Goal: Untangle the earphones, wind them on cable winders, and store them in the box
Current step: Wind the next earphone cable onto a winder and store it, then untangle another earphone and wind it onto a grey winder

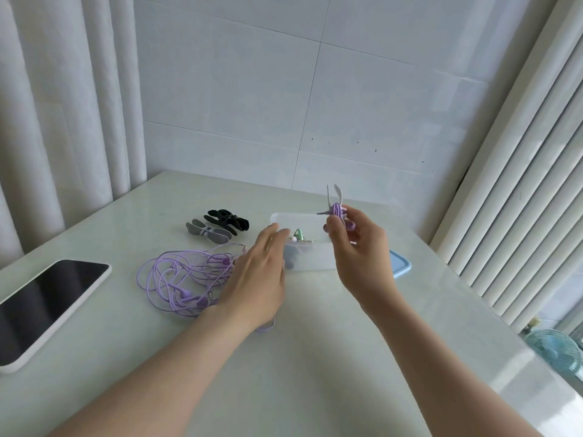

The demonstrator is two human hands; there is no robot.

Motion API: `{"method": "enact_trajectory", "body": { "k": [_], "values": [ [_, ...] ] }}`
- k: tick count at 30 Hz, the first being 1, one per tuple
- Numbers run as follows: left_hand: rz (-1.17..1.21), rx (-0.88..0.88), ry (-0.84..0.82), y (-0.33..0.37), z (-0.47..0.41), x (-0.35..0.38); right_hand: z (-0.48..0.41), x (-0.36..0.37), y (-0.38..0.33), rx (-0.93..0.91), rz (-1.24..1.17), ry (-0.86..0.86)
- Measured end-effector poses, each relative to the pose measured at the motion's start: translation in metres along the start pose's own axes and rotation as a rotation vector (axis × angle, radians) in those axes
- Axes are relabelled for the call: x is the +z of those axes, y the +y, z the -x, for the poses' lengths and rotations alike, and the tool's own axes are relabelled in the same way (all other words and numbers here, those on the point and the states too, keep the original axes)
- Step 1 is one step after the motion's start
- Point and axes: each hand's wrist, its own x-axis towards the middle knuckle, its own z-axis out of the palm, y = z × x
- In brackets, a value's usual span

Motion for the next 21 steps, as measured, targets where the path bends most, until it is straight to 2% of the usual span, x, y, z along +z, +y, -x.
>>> {"method": "enact_trajectory", "body": {
  "k": [3, 11, 15, 21],
  "values": [
    [0.060, -0.032, 0.013, -0.004, 0.000, 0.002, -0.020, 0.008, 0.006, -0.090, 0.319, -0.020],
    [0.092, -0.057, 0.062, -0.010, -0.002, 0.006, -0.060, 0.032, 0.015, 0.175, 0.760, -0.323],
    [0.109, -0.071, 0.074, -0.010, -0.003, 0.007, -0.074, 0.038, 0.019, 0.281, 0.804, -0.417],
    [0.104, -0.078, 0.076, -0.008, -0.005, 0.007, -0.072, 0.046, 0.015, 0.235, 0.636, -0.348]
  ]
}}
